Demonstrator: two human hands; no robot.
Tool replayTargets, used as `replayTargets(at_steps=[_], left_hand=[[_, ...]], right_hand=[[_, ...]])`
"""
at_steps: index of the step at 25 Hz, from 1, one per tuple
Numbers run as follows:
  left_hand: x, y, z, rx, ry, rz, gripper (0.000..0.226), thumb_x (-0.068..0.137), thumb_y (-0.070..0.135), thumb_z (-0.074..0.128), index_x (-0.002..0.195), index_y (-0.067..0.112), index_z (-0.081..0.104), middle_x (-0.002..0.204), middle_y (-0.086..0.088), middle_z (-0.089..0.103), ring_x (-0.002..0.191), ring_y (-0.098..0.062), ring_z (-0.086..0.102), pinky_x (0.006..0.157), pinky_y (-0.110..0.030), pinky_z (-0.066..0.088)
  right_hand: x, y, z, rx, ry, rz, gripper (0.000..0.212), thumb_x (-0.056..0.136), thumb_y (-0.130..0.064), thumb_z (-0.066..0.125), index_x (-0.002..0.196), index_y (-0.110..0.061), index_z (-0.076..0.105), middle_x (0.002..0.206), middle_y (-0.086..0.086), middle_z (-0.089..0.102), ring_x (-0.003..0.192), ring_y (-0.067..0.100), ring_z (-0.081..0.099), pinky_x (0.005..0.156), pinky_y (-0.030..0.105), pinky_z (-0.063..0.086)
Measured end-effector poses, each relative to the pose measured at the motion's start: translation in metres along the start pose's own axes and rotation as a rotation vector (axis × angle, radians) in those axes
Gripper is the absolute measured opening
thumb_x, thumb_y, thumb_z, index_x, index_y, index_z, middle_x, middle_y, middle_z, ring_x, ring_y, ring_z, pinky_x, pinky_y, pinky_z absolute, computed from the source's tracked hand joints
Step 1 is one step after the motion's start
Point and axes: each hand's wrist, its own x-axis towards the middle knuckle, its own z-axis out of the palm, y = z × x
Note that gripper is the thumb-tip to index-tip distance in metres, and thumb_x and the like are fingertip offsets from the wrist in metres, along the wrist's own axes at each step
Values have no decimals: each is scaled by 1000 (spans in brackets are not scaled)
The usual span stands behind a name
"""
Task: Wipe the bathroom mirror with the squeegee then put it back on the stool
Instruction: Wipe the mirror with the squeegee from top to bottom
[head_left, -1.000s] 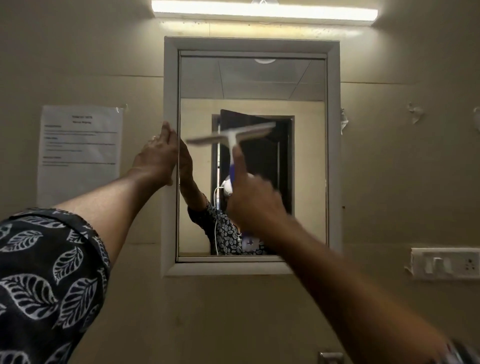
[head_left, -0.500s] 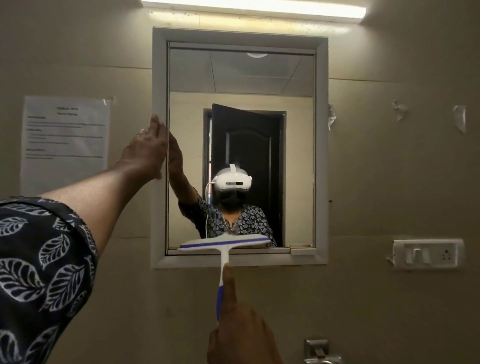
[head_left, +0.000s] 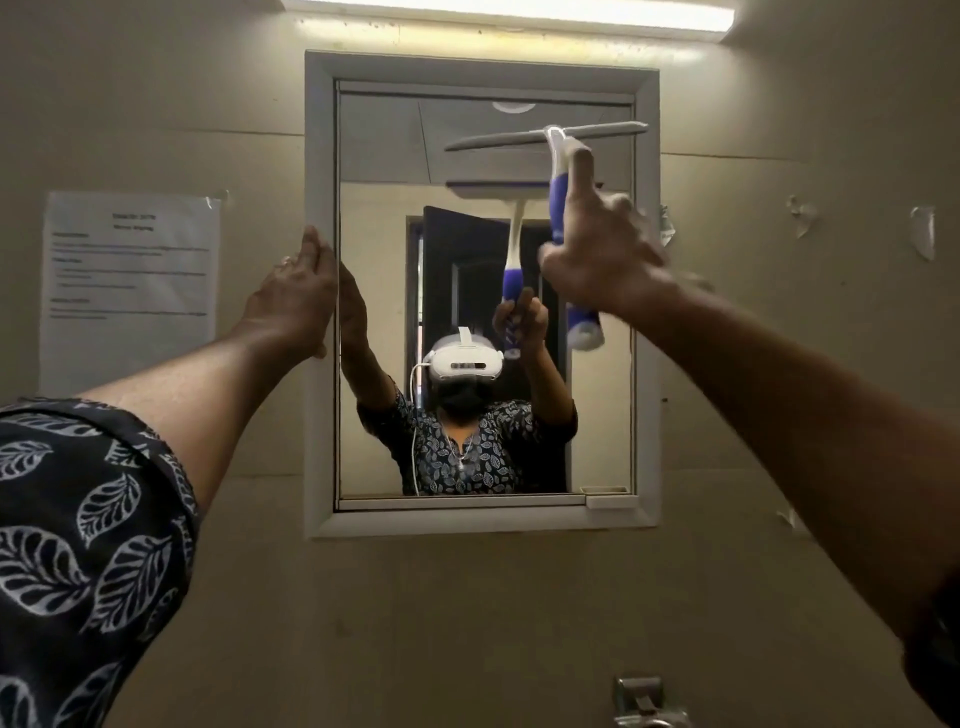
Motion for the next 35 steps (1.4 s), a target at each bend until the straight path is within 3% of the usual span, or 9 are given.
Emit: replayTargets(at_steps=[3, 8, 14, 16, 18, 20, 25, 32, 35], left_hand=[[1, -1, 1, -1, -2, -1, 107, 70, -2, 77, 151, 3, 7, 159, -16, -3, 142, -42, 21, 111, -45, 32], [2, -3, 2, -5, -13, 0, 113, 65, 0, 80, 151, 4, 7, 159, -17, -3, 141, -43, 22, 111, -46, 32], [2, -5, 2, -2, -10, 9, 112, 68, 0, 78, 151, 3, 4, 159, -17, -4, 142, -42, 19, 114, -44, 28], [2, -5, 2, -8, -14, 11, 112, 67, 0, 79, 151, 2, 5, 159, -18, -4, 142, -42, 20, 114, -43, 27], [2, -4, 2, -10, -15, 13, 113, 67, 0, 80, 151, 2, 4, 159, -18, -4, 142, -42, 19, 114, -43, 26], [2, -4, 2, -11, -22, 13, 113, 67, 0, 80, 151, 2, 4, 159, -18, -4, 143, -42, 19, 115, -42, 26], [2, -6, 2, -9, -25, 27, 114, 67, 2, 81, 151, 2, 4, 159, -19, -4, 143, -42, 19, 115, -42, 26], [-1, -8, 3, -14, -22, 48, 108, 71, 1, 77, 151, 1, 5, 159, -18, -5, 143, -41, 16, 116, -42, 23], [-10, -12, 11, -38, -3, 69, 92, 82, 1, 67, 151, 4, 6, 159, -15, -4, 143, -41, 18, 115, -43, 25]], right_hand=[[10, 18, 8, 26, -122, 175, 83, 87, -10, 52, 144, -32, -4, 73, 4, 45, 58, 18, 54, 42, 22, 39], [-73, 38, 43, 101, -237, 122, 92, 89, -18, 58, 142, -35, -15, 68, 0, 49, 50, 11, 52, 44, 17, 37], [-193, 42, 76, 69, -431, 264, 106, 89, -23, 55, 124, -51, -41, 65, -7, 43, 51, 7, 51, 43, 14, 35], [-222, 46, 81, 78, -540, 358, 104, 90, -25, 53, 125, -50, -41, 69, -7, 45, 58, 7, 56, 50, 16, 45], [-242, 51, 86, 44, -619, 396, 102, 90, -27, 50, 124, -45, -45, 73, -8, 44, 67, 6, 58, 69, 21, 53], [-251, 51, 88, 0, -646, 397, 104, 89, -27, 48, 113, -51, -51, 72, -8, 42, 68, 5, 56, 75, 23, 53], [-248, 42, 85, 23, -643, 448, 102, 87, -26, 52, 104, -60, -43, 70, -9, 44, 60, 2, 50, 53, 11, 37], [-246, 38, 83, -6, -657, 488, 109, 87, -24, 55, 98, -60, -47, 76, -8, 45, 69, 7, 56, 62, 15, 43], [-248, 34, 82, -9, -625, 502, 108, 87, -25, 56, 114, -58, -43, 80, -7, 45, 70, 8, 57, 68, 21, 49]])
